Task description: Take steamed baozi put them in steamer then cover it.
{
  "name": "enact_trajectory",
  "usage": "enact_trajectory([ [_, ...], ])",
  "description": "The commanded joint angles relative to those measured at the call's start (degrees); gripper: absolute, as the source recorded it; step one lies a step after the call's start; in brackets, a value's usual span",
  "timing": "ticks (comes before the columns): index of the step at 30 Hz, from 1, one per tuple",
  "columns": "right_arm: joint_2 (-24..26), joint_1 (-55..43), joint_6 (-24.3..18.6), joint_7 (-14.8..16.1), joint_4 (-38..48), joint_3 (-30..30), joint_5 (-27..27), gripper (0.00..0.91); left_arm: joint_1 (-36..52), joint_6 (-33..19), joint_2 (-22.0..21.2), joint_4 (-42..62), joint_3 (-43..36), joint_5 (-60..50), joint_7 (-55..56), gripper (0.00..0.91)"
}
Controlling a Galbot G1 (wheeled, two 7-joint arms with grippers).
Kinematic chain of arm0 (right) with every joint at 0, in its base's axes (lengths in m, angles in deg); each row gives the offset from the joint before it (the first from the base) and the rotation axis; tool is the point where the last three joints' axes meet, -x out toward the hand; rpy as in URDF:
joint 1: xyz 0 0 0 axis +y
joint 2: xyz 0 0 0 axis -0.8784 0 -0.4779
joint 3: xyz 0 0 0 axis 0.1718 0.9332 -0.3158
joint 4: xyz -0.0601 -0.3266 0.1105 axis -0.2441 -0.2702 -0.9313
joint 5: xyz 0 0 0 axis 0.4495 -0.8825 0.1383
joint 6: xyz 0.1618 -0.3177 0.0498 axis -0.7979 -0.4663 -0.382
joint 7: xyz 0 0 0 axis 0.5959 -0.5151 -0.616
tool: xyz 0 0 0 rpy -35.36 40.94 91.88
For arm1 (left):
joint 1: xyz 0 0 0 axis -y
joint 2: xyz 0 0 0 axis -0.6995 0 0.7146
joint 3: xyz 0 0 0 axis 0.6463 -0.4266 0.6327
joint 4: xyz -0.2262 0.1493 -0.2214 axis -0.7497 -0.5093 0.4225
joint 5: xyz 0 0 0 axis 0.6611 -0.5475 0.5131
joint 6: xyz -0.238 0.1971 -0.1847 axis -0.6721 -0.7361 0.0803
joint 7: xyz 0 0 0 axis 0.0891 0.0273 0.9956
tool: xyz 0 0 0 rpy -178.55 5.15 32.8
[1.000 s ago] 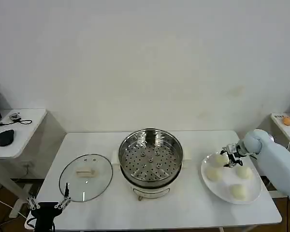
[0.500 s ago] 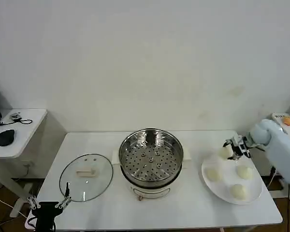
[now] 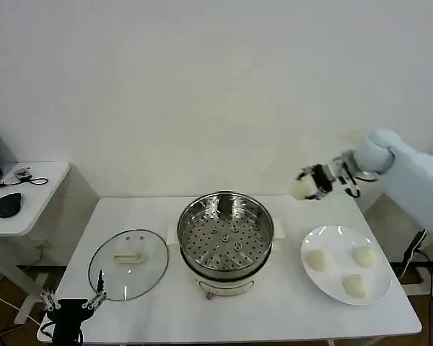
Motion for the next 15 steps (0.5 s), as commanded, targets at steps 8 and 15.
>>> enact_trajectory([
  [8,-13.3,-11.5,-10.1,-5.2,-4.6,17.8,5.7,0.705,0.1,0.4,0.3,0.5,2.2,0.6,-0.2,0.907],
  [15,-14.3,-11.2,-16.4,-6.3,-5.4,21.7,0.2,0.705,0.9,0.4,0.2,1.5,1.8,0.7,-0.2,0.907],
])
